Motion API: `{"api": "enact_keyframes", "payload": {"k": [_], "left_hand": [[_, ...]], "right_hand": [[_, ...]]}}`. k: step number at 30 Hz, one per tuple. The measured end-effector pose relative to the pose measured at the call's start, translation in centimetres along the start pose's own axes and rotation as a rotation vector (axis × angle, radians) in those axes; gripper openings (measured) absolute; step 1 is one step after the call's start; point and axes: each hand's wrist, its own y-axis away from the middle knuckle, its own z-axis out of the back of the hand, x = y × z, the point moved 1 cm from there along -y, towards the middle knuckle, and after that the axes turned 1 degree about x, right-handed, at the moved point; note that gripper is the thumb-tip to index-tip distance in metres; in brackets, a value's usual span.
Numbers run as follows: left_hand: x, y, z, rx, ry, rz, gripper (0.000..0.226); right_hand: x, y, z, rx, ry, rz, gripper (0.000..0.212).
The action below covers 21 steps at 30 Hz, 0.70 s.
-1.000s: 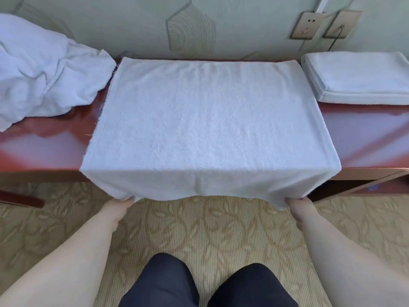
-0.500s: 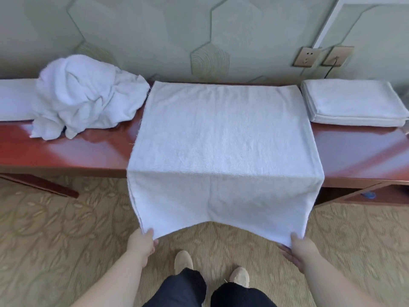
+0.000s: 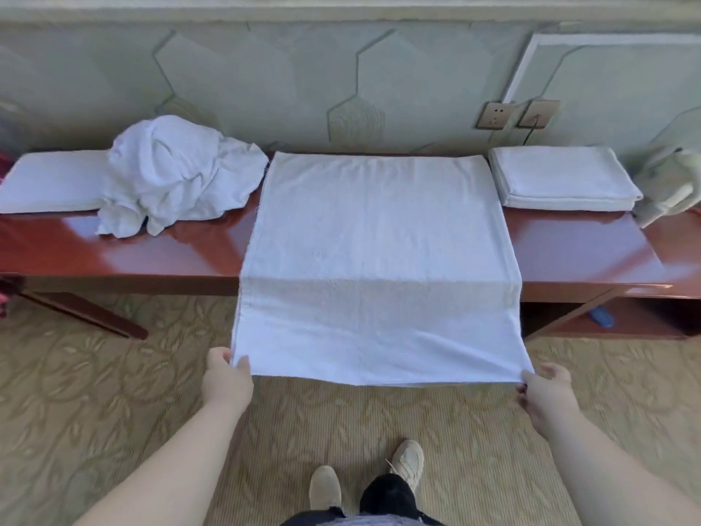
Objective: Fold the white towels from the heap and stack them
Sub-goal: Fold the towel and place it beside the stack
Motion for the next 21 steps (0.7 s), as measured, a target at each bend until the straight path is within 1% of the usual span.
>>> {"api": "enact_keyframes", "payload": {"k": [2, 3, 5, 7, 8, 9, 11, 13, 15, 18, 21], "left_hand": [[-0.4, 0.1, 0.8, 0.019, 0.047, 0.024, 0.034], [-0.6, 0.2, 1.3, 0.013, 0.065, 0.040, 0.035], [-0.6, -0.3, 1.9, 0.006, 0.080, 0.057, 0.034], [-0.7, -0.7, 2.5, 0.001, 0.099, 0.082, 0.026], [-0.7, -0.8, 2.7, -0.001, 0.102, 0.081, 0.023], [-0.7, -0.8, 2.9, -0.001, 0.094, 0.059, 0.022], [-1.0, -0.6, 3.4, -0.004, 0.044, -0.004, 0.022], [-1.3, -0.7, 3.8, -0.015, -0.012, -0.070, 0.027], [-1.3, -1.2, 4.1, -0.053, -0.081, -0.119, 0.034], [-1.6, -1.6, 4.8, -0.102, -0.187, -0.150, 0.048], [-2.6, -1.5, 5.7, -0.127, -0.291, -0.159, 0.056]], "right_hand": [[0.5, 1.0, 0.4, 0.010, -0.053, 0.024, 0.025], [0.7, 1.6, 0.5, 0.012, -0.076, 0.040, 0.023], [1.1, 2.8, 0.7, 0.020, -0.146, 0.032, 0.024], [1.5, 4.0, 0.6, 0.075, -0.149, 0.054, 0.031], [1.8, 4.6, 0.5, 0.093, -0.098, 0.087, 0.035], [2.0, 5.1, 0.5, 0.092, 0.004, 0.132, 0.037], [2.4, 6.2, 0.5, 0.021, 0.261, 0.237, 0.032], [2.9, 6.8, 0.8, -0.073, 0.415, 0.334, 0.030], [3.3, 6.8, 1.2, -0.132, 0.468, 0.391, 0.032], [3.7, 6.1, 2.0, -0.161, 0.510, 0.441, 0.028], [4.4, 6.3, 2.9, -0.180, 0.538, 0.474, 0.025]]}}
